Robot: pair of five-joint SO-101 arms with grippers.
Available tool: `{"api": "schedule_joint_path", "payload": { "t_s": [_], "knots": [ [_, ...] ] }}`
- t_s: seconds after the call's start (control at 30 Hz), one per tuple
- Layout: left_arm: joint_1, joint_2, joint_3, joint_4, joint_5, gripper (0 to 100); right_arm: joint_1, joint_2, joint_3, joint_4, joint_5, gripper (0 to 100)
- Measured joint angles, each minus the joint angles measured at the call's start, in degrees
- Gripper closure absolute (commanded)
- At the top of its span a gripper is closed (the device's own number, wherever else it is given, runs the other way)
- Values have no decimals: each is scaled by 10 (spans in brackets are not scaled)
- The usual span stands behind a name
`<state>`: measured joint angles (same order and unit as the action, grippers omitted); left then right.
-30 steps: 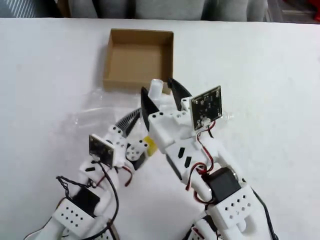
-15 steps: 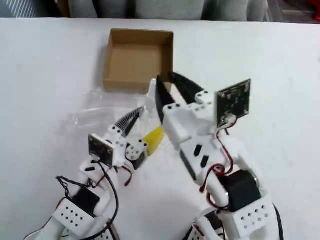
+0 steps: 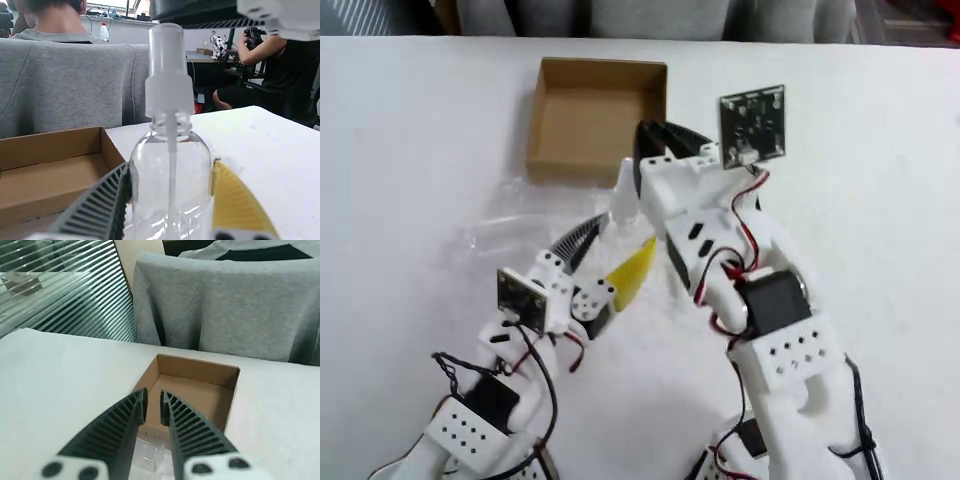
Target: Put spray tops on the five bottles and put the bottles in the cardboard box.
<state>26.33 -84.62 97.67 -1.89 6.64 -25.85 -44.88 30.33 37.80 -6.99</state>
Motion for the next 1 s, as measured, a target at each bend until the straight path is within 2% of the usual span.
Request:
{"api": "schedule_joint_path", "payload": {
  "t_s": [0.23,0.5,0.63,0.77,1.0],
  "knots": [
    [2,0,0,0,0,943,-62,-47,5,54,0,982],
    [1,0,0,0,0,943,-62,-70,5,73,0,982],
    [1,0,0,0,0,943,-14,-78,5,73,0,982],
    [-1,0,0,0,0,943,76,-105,32,87,0,981],
    [-86,0,-5,-39,0,943,199,-171,211,124,0,978]
  ]
}}
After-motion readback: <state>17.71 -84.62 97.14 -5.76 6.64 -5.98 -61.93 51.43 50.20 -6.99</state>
